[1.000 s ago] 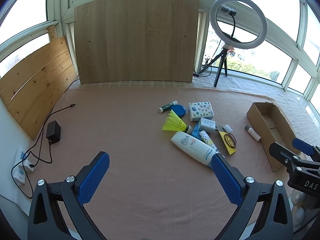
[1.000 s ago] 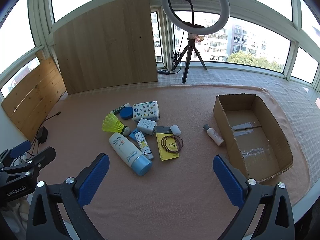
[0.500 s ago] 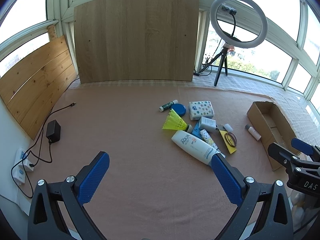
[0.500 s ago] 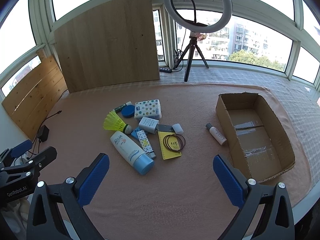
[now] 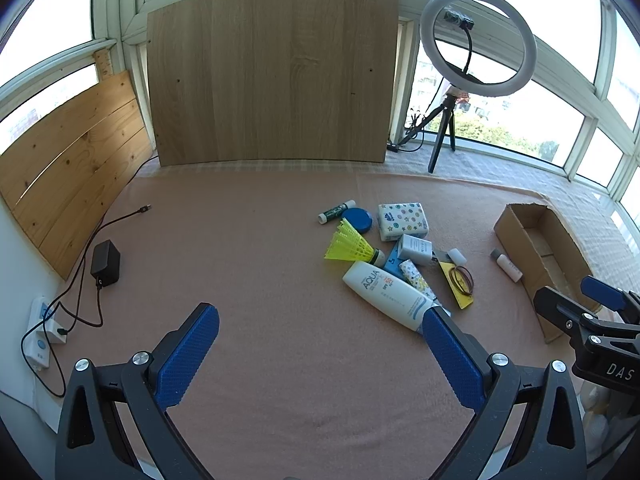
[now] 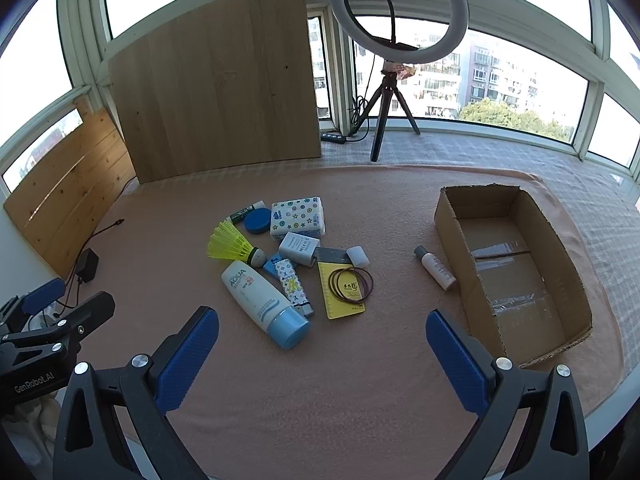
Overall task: Organize objects
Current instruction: 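Move the right tool toward the scattered items on the table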
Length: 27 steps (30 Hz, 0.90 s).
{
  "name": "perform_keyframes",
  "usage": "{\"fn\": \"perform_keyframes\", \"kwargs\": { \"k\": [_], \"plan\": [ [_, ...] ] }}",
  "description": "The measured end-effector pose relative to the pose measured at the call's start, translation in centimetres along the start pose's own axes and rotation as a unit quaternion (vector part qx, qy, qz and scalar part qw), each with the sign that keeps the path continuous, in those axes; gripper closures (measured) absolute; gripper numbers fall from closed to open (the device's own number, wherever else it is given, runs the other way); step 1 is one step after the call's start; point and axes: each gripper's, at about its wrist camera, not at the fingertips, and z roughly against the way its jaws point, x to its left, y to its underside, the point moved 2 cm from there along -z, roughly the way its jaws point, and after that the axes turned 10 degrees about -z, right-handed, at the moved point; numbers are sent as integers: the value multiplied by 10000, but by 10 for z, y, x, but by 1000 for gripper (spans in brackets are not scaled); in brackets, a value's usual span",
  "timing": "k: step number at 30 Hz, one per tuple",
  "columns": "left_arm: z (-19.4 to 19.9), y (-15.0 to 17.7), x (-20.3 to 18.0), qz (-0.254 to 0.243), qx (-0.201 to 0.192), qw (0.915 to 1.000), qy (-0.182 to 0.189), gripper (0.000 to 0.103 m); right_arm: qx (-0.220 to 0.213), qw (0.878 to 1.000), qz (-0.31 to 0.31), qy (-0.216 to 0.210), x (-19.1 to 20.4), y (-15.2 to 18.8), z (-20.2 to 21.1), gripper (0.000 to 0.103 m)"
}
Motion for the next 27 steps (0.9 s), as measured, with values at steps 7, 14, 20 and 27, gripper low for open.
{"fn": "perform_keyframes", "kwargs": {
  "k": [7, 14, 20, 27],
  "plan": [
    [-4, -1, 0, -1, 30, 10000, 0, 0, 38, 10000, -5, -18, 2, 0, -1, 0],
    [-7, -1, 1, 17, 66, 10000, 8, 0, 117, 9999, -59, -67, 0, 1, -5, 0],
    [-11, 0, 1, 23, 115, 9999, 24, 0, 210, 9997, -40, -153, 0, 1, -9, 0],
    [-23, 3, 2, 94, 215, 9997, 82, 0, 361, 9990, -3, -269, 1, -1, -19, 0]
  ]
}}
